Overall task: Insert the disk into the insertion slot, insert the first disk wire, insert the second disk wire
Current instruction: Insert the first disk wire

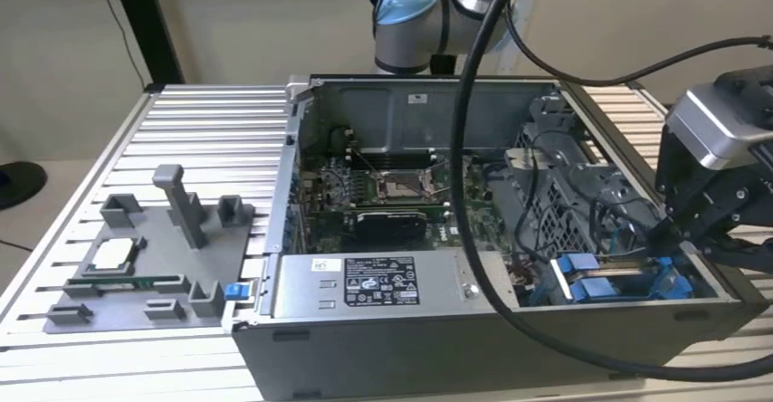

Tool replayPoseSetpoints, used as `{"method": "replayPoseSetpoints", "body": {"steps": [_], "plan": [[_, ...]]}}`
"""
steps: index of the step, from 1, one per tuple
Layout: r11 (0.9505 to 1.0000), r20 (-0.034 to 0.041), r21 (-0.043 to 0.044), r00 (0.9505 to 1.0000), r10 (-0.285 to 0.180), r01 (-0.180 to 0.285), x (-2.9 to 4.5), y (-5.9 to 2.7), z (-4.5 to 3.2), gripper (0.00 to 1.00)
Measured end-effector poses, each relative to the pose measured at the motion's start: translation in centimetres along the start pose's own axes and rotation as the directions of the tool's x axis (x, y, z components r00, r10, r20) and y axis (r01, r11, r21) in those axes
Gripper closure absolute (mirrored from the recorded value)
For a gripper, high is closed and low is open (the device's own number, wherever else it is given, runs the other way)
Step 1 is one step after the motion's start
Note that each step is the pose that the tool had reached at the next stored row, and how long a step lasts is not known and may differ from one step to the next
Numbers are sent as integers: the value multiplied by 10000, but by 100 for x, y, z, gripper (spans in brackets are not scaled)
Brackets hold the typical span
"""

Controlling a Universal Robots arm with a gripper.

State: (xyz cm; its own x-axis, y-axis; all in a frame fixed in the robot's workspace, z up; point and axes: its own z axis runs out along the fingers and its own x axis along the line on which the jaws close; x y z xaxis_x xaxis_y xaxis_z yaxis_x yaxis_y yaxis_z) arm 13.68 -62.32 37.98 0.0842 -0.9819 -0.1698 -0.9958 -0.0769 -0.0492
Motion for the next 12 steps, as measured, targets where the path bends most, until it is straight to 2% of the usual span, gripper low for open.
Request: {"method": "replayPoseSetpoints", "body": {"steps": [5,12], "plan": [[10000,-1,-27,10000,36,-36,33,4,26,100],[9988,-14,-43,9988,481,-481,32,0,81,100]]}}
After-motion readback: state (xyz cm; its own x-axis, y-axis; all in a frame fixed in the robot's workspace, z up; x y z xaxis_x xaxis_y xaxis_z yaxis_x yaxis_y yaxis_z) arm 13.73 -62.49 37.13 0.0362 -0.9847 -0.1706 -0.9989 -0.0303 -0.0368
